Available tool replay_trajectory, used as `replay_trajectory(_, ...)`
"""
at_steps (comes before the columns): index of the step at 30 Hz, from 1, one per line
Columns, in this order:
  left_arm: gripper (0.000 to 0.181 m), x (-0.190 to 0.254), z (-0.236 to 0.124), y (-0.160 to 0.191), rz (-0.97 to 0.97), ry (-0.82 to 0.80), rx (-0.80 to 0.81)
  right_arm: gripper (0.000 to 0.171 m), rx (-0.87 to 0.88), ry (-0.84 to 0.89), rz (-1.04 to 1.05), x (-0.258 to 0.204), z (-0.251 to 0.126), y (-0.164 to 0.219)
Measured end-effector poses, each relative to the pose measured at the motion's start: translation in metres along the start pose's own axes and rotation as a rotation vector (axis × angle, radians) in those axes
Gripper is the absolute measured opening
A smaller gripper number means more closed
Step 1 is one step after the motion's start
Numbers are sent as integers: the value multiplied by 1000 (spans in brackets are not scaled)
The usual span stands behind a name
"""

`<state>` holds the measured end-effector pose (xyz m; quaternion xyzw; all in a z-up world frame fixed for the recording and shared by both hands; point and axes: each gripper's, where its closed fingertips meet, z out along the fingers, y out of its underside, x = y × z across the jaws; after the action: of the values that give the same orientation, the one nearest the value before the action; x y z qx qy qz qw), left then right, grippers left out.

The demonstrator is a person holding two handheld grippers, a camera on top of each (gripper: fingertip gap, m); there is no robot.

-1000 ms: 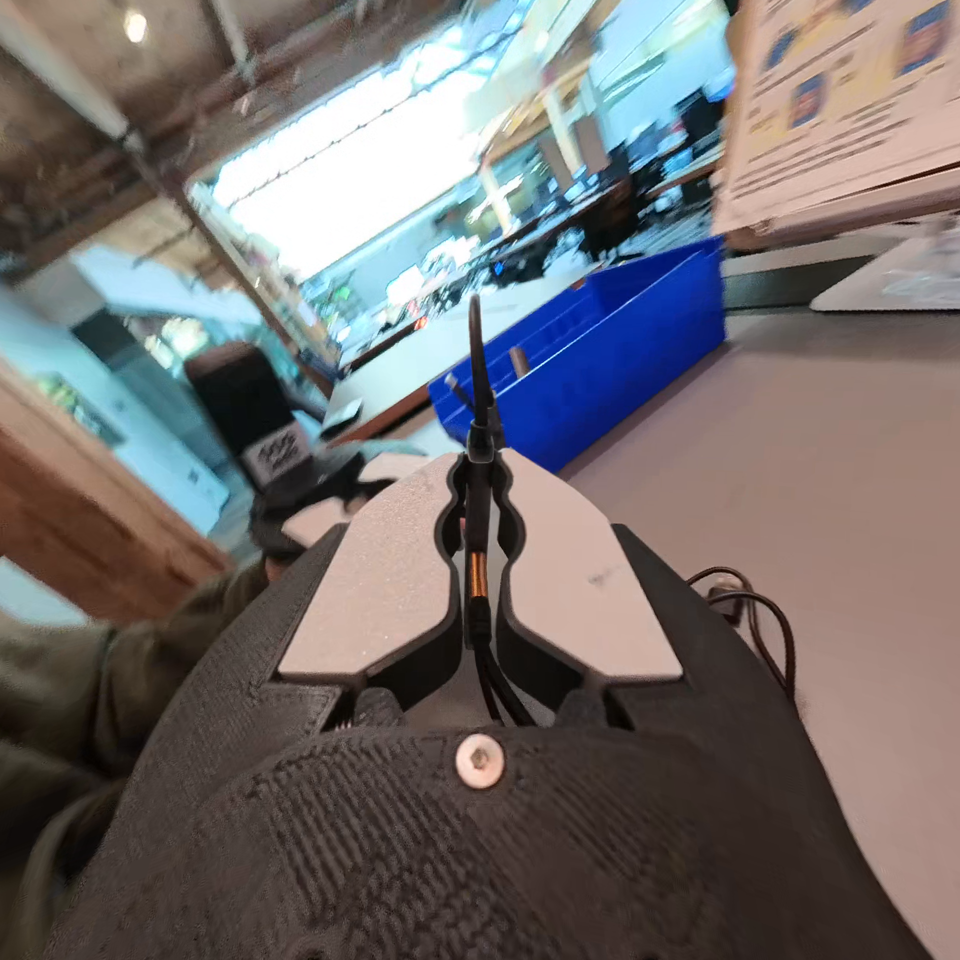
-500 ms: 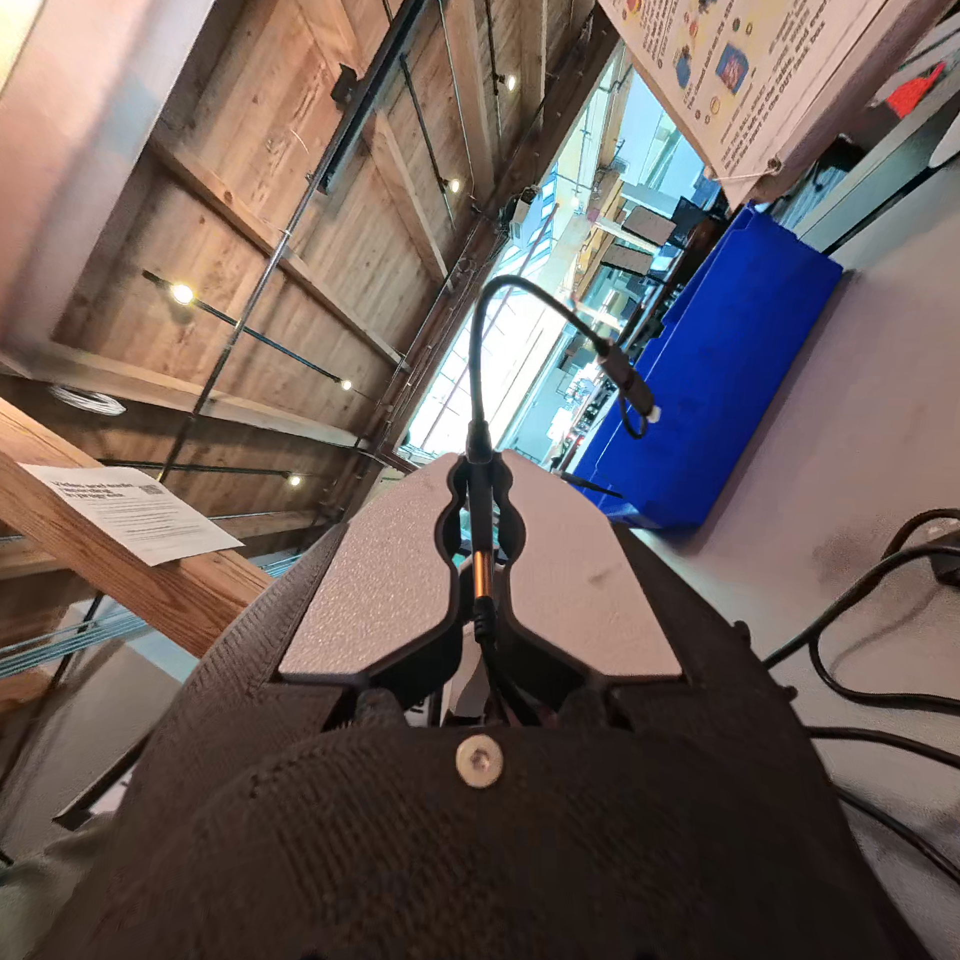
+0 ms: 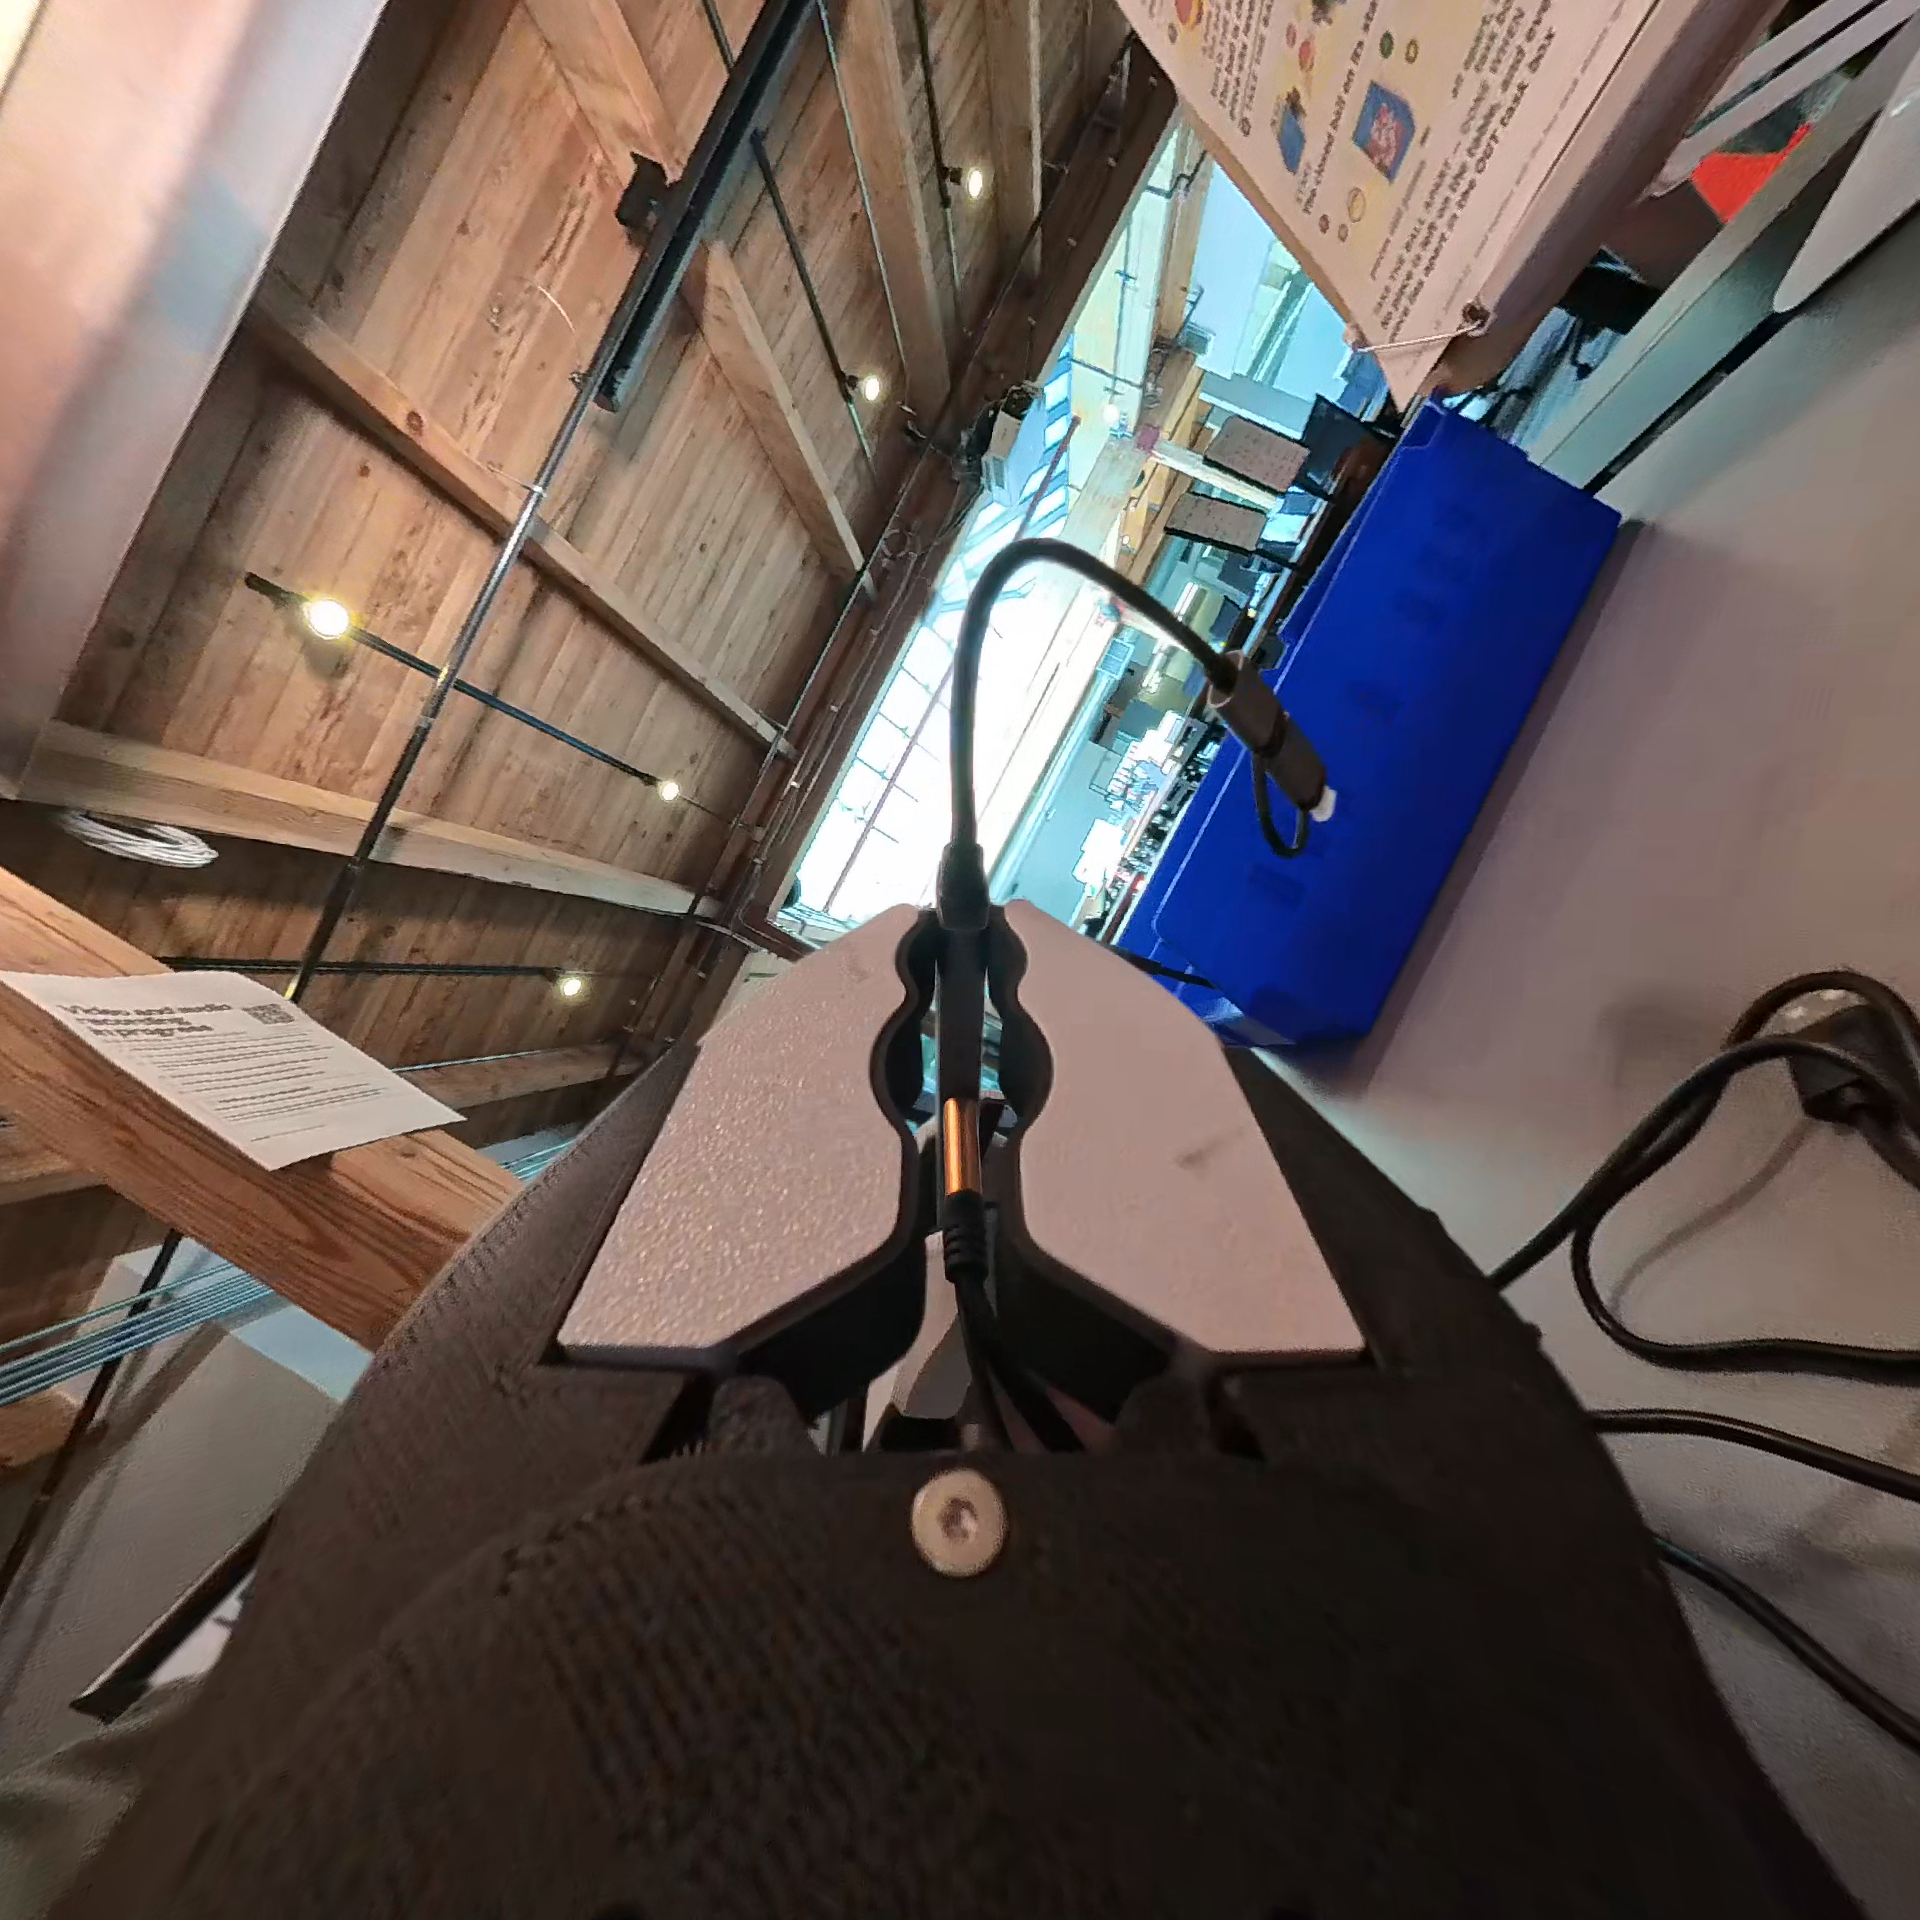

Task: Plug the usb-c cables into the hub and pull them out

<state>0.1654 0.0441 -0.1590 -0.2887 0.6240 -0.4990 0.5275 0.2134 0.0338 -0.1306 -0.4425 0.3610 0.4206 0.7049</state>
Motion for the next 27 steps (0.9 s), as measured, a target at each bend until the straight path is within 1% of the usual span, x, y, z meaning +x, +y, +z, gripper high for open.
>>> replay_trajectory(14,24,1,5,20,-62,31,-94,9,8,91,-70,15,-1,0)
replay_trajectory(17,24,1,5,20,-60,31,-85,9,7,103,-91,17,-1,0)
replay_trajectory(23,24,-2,5,24,-111,22,-117,13,-64,183,-220,25,-2,2)
replay_trajectory(24,24,-5,4,23,-141,12,-116,18,-90,188,-249,26,-1,5)
replay_trajectory(26,24,-14,3,25,-201,-11,-124,40,-146,209,-297,26,0,9)
replay_trajectory(27,24,-20,2,27,-226,-21,-127,47,-179,216,-334,25,0,11)
